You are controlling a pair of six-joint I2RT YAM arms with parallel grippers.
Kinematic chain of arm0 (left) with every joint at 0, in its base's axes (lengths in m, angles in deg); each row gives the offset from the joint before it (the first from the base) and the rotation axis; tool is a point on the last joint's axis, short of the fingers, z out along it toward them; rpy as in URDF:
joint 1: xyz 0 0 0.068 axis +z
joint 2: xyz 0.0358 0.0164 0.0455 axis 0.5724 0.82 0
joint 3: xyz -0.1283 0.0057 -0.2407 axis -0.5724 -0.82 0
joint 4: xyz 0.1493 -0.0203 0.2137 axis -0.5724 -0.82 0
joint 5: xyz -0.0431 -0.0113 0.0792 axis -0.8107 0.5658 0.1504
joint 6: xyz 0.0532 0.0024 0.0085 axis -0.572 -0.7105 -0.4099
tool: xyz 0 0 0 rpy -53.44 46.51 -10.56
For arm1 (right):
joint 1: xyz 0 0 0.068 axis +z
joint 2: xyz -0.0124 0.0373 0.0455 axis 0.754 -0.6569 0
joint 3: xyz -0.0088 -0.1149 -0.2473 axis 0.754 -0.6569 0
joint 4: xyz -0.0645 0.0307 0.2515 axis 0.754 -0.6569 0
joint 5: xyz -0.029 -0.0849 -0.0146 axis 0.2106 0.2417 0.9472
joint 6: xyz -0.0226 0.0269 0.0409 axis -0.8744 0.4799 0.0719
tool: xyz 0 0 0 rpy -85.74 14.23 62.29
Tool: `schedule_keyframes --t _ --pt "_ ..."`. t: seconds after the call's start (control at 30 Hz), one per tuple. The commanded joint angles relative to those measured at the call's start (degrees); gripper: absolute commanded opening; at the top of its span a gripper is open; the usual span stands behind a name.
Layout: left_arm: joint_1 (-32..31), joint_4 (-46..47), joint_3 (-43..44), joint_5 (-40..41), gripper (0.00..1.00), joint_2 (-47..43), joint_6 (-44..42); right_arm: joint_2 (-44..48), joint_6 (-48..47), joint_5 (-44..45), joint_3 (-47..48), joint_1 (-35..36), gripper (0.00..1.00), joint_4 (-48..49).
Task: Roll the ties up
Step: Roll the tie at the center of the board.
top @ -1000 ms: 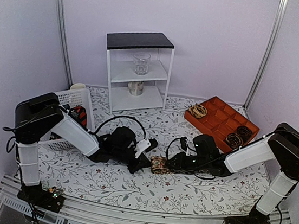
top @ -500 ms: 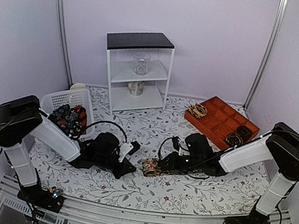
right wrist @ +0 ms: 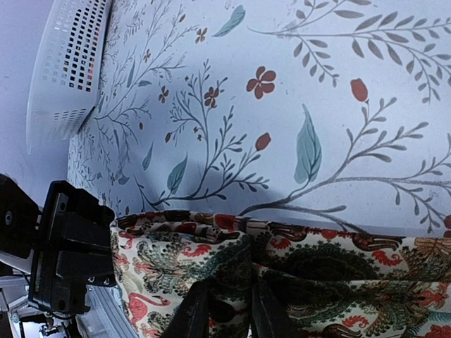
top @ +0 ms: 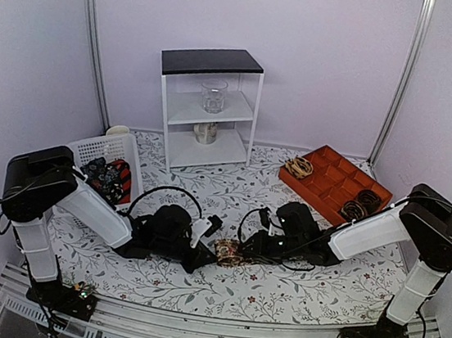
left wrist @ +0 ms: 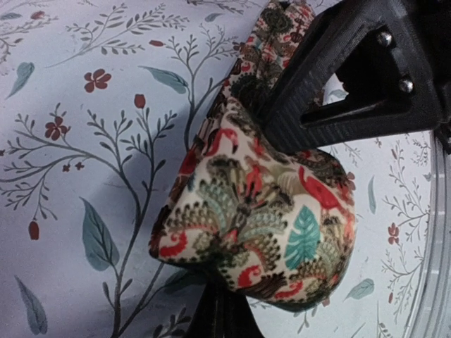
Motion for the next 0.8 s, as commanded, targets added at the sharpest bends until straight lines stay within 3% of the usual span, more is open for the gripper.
schedule_keyframes --t 0.0,0.77 --pt "-0.4 -0.09 2.55 -2.15 0.0 1.35 0.36 1.32 -1.74 2.24 -0.87 0.24 0.22 -1.84" --pt "-0.4 -10.17 11.41 -0.43 0.0 1.57 -3.5 6.01 -5.59 5.75 -5.78 -1.62 0.19 1.48"
